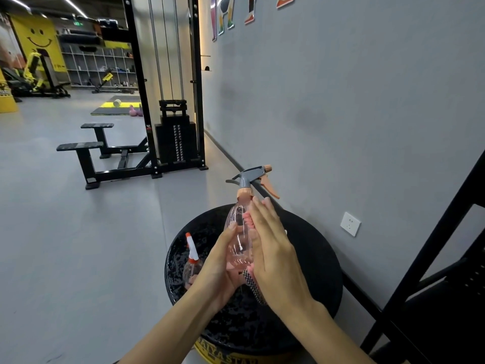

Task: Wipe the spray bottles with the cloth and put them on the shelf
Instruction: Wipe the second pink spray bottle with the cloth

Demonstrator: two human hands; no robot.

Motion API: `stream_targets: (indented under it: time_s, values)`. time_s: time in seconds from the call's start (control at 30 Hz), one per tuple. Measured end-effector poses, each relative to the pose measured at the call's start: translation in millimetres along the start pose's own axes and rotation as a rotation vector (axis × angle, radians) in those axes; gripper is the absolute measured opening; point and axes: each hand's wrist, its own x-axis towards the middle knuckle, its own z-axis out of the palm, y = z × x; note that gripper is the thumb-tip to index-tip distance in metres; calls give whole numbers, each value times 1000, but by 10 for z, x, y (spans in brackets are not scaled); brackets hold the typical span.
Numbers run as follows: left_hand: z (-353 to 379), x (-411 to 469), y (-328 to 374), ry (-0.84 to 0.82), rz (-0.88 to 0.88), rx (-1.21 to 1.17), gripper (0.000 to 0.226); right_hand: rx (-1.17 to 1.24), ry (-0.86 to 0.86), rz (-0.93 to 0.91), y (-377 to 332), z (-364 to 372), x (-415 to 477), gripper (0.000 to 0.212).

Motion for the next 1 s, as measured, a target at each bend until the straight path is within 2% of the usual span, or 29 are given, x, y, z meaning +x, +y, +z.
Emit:
stream_targets:
  time_s: [0.13,0.3,0.4,0.43,0.57,0.67,0.8,0.93,1.0]
  values:
    - [-14,-11,-3,19,-16,57,39,-24,23,-31,-68,-134,148,56]
    - [-7,-60,-15,-4,-35,58,53,-134,182,-126,-143,-368,528,49]
    - [30,-76,-40,-28,-80,61,81,-186,89,-136,-143,-419,746,44]
    - [42,-80,-43,-32,-88,65,83,-207,43,-129,-137,-406,791,43]
    - [20,-81,-81,-41,-99,48,73,-297,-79,-156,-117,-338,830,37]
    - [-4,-90,-97,-47,-79,49,69,-282,-122,-92,-110,-329,793,36]
    - [-5,-93,-61,-26,-68,26,81,-367,-222,-59,-18,-296,695,51]
    - [-49,-91,-54,-38,-47,55,65,-387,-361,-41,51,-298,589,74]
    - [-46,-106,-61,-54,-49,109,66,-401,-391,-20,68,-311,606,70]
